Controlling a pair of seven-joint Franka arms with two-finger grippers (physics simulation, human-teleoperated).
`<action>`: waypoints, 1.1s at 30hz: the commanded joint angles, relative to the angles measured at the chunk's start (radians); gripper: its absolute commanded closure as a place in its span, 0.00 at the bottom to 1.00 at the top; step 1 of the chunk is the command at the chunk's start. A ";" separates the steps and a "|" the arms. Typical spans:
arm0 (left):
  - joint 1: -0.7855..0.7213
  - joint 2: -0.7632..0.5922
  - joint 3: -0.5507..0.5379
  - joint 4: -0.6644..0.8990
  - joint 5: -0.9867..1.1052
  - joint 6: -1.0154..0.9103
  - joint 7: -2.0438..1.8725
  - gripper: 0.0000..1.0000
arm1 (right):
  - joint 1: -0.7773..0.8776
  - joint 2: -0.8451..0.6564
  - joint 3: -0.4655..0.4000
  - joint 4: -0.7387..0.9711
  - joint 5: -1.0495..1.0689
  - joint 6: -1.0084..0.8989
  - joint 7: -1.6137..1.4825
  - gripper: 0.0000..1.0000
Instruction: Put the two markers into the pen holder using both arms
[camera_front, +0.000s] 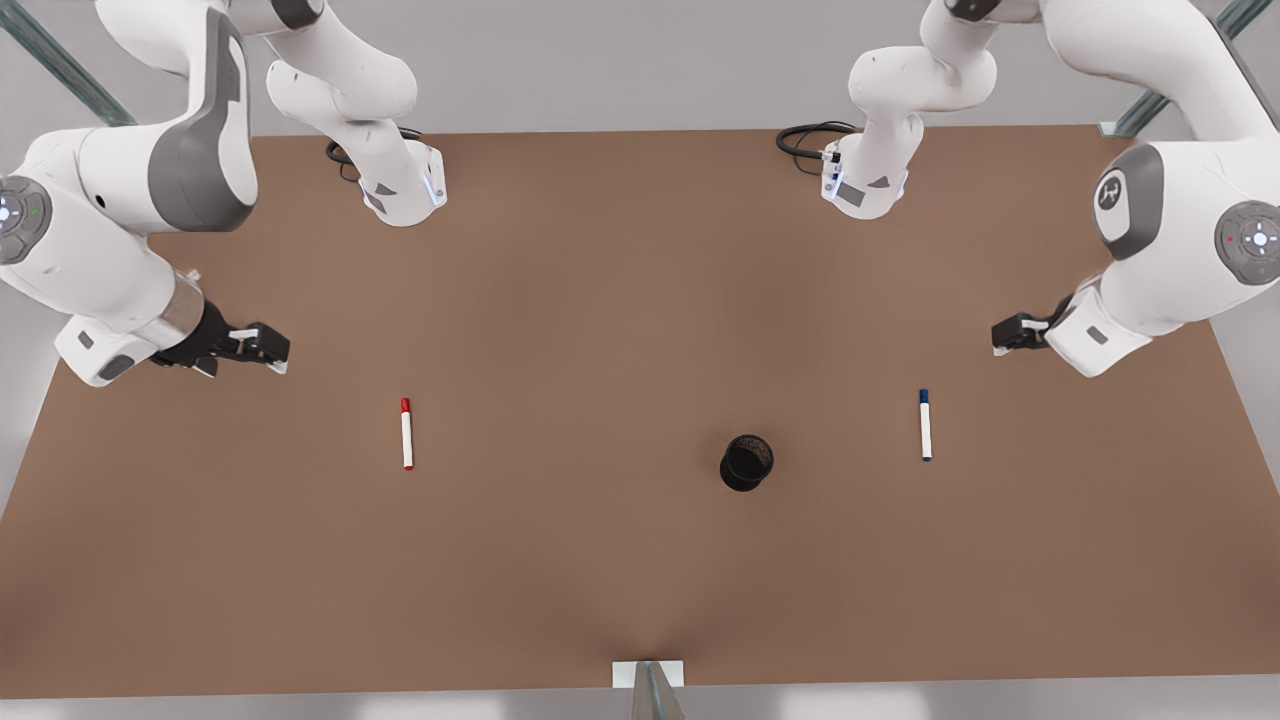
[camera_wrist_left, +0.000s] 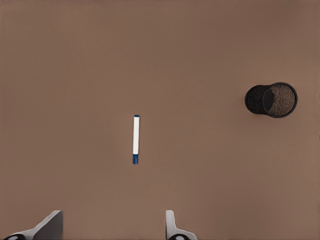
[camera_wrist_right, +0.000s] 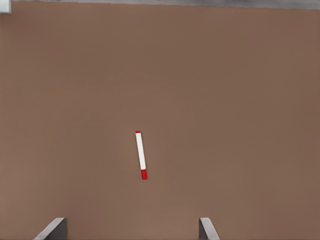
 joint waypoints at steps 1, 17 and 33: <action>-0.003 0.008 0.001 0.001 -0.011 0.079 0.082 0.00 | 0.003 0.002 -0.003 -0.005 -0.003 0.089 0.020 0.02; 0.048 0.337 0.005 -0.423 -0.010 0.888 0.049 0.01 | 0.049 0.283 0.075 -0.385 -0.002 0.790 0.092 0.07; 0.054 0.418 0.005 -0.452 -0.010 0.923 0.175 0.36 | 0.024 0.376 0.060 -0.385 -0.005 0.641 0.115 0.18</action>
